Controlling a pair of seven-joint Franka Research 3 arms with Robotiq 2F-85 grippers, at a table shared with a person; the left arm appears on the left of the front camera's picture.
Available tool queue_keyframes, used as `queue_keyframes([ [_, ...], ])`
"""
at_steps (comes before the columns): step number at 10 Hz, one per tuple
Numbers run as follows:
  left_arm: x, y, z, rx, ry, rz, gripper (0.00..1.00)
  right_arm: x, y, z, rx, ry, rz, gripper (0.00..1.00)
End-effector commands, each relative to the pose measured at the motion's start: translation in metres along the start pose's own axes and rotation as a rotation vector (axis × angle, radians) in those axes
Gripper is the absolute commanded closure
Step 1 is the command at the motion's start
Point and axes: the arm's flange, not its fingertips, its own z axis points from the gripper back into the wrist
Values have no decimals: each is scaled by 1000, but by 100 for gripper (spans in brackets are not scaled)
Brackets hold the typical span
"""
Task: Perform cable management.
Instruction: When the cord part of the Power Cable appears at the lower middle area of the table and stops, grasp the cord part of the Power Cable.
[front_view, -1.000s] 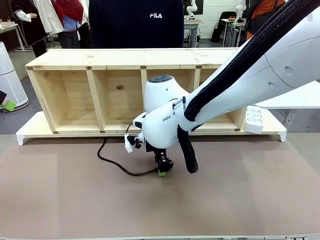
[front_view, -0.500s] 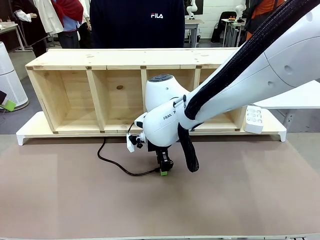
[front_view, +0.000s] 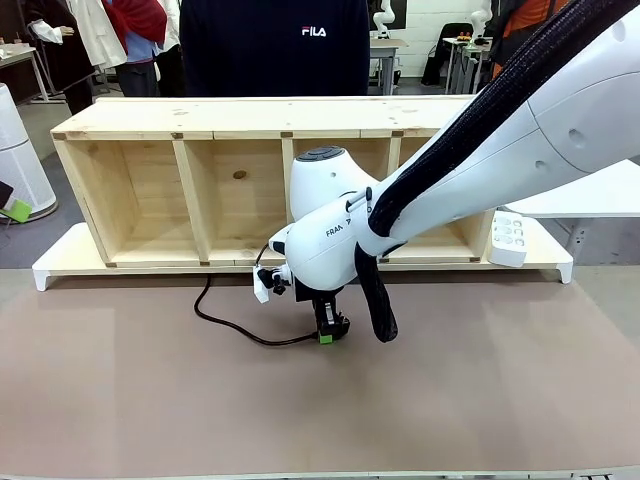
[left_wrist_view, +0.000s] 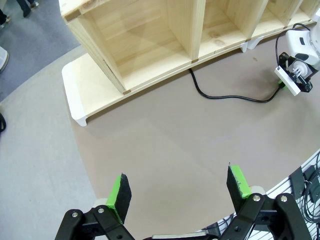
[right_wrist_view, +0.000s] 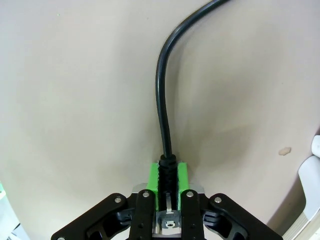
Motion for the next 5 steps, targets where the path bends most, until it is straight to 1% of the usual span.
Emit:
queue_keyframes([
  [1,-2,0,1,-3,7,12,0,2,-6,0,3,26,-23,100],
  [2,-2,0,1,-3,7,12,0,2,-6,0,2,26,-25,94],
  [3,-2,0,1,-3,7,12,0,2,-6,0,2,27,-29,100],
  [5,-2,0,1,-3,7,12,0,2,-6,1,-2,28,-37,100],
])
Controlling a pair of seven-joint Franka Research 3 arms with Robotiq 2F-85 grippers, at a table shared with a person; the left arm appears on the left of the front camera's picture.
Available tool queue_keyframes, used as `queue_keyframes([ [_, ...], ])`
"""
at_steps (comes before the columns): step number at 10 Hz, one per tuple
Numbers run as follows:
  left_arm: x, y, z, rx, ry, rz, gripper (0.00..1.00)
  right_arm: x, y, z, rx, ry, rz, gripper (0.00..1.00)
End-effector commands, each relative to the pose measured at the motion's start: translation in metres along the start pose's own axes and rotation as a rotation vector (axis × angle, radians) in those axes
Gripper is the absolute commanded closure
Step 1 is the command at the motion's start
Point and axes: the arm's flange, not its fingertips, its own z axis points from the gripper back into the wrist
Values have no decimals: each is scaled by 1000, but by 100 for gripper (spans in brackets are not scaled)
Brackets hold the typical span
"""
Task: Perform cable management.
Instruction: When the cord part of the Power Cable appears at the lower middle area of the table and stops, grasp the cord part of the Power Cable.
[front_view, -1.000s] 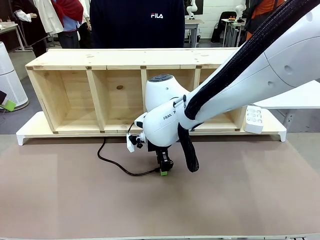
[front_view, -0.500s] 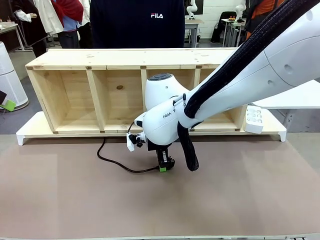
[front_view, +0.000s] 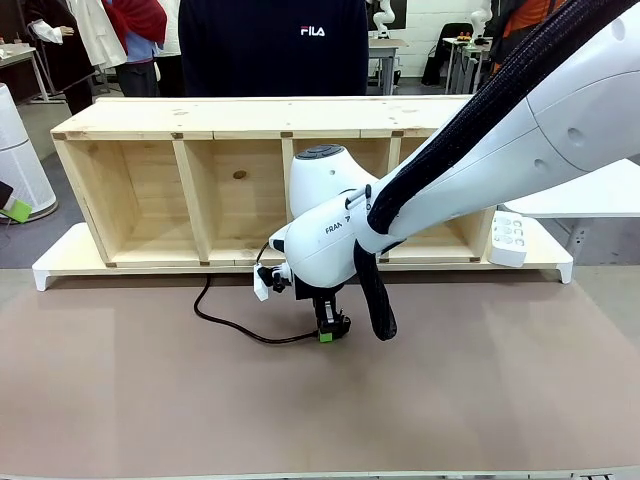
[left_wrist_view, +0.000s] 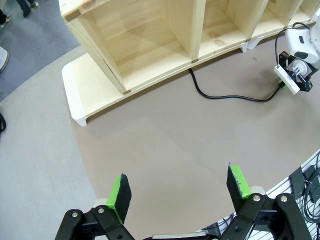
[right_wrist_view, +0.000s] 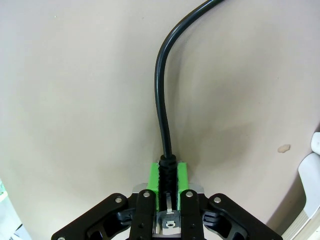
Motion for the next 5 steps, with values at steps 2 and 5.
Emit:
queue_keyframes([
  [2,-2,0,1,-3,7,12,0,2,-4,-2,-5,24,-26,100],
  [5,-2,0,1,-3,7,12,0,4,-2,0,10,14,-40,100],
])
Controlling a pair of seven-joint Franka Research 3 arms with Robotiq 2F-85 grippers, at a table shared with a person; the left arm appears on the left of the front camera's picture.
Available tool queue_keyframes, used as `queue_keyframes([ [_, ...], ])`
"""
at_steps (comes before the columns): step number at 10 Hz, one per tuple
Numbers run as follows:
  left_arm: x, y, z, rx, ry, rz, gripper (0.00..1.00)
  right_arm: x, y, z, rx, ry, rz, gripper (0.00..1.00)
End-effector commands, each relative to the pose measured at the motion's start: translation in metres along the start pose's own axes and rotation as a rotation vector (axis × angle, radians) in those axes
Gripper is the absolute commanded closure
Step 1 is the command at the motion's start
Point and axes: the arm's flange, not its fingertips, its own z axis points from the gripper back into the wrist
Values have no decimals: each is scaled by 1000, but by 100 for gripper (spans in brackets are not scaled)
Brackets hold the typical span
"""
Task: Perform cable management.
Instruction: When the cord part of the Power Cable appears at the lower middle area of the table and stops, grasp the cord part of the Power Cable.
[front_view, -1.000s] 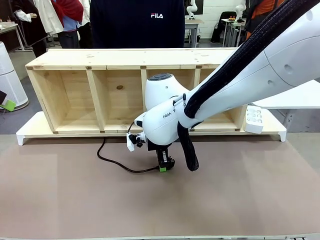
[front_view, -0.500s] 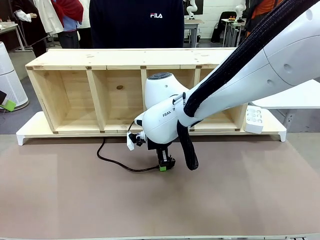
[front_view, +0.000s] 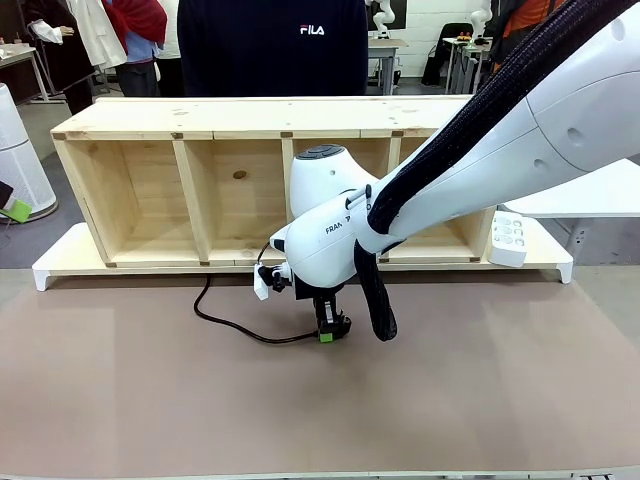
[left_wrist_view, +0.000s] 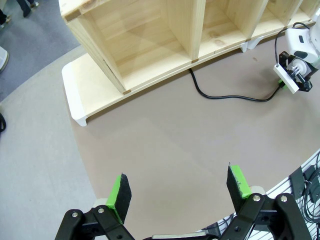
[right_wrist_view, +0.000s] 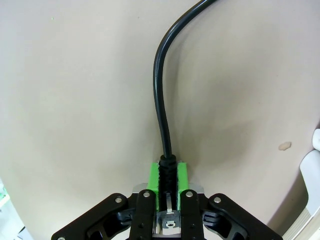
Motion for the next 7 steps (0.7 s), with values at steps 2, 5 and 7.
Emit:
queue_keyframes([
  [2,-2,0,1,-3,7,11,0,8,-1,6,19,7,0,100],
  [5,-2,0,1,-3,7,11,0,3,1,1,4,0,1,100],
  [7,-2,0,1,-3,7,11,0,3,1,1,4,0,1,100],
])
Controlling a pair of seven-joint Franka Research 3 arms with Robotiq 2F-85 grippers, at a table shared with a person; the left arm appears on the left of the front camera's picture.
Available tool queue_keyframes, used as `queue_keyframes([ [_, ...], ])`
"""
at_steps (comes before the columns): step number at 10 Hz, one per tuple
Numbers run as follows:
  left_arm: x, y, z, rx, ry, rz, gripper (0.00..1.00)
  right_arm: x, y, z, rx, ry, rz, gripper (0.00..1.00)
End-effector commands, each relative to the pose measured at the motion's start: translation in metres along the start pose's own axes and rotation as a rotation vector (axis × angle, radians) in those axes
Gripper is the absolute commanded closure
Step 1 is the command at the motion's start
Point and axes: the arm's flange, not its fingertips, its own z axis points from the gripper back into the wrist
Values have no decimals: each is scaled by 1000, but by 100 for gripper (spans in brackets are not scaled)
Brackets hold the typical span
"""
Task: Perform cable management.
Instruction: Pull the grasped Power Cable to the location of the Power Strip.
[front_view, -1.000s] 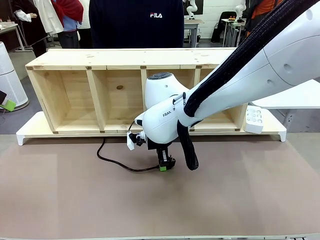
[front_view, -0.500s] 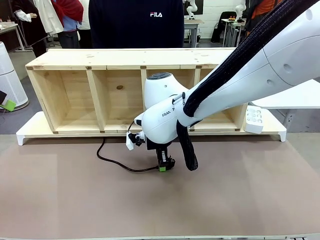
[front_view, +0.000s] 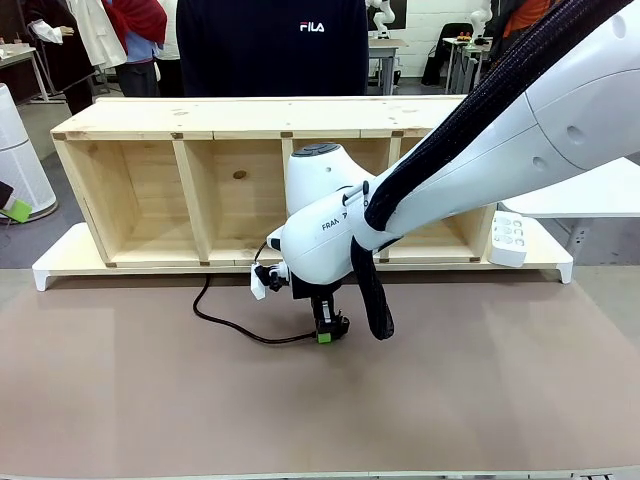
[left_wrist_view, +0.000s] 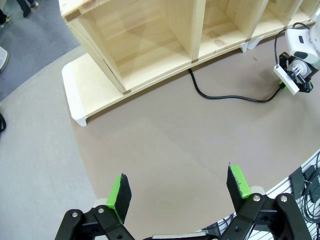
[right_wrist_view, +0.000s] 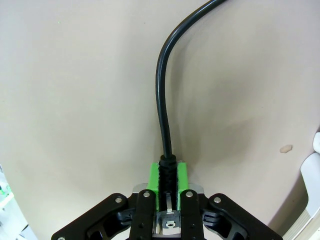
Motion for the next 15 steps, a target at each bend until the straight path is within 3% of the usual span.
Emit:
queue_keyframes([
  [1,-2,0,1,-3,7,11,0,-1,0,-2,-12,-4,-1,100],
  [9,-2,0,1,-3,7,11,0,-1,0,-2,-12,-4,-1,100],
  [10,-2,0,1,-3,7,11,0,0,0,0,1,0,0,83],
  [12,-2,0,1,-3,7,11,0,9,13,11,15,8,18,83],
  [15,-2,0,1,-3,7,11,0,10,46,30,44,-3,-65,83],
])
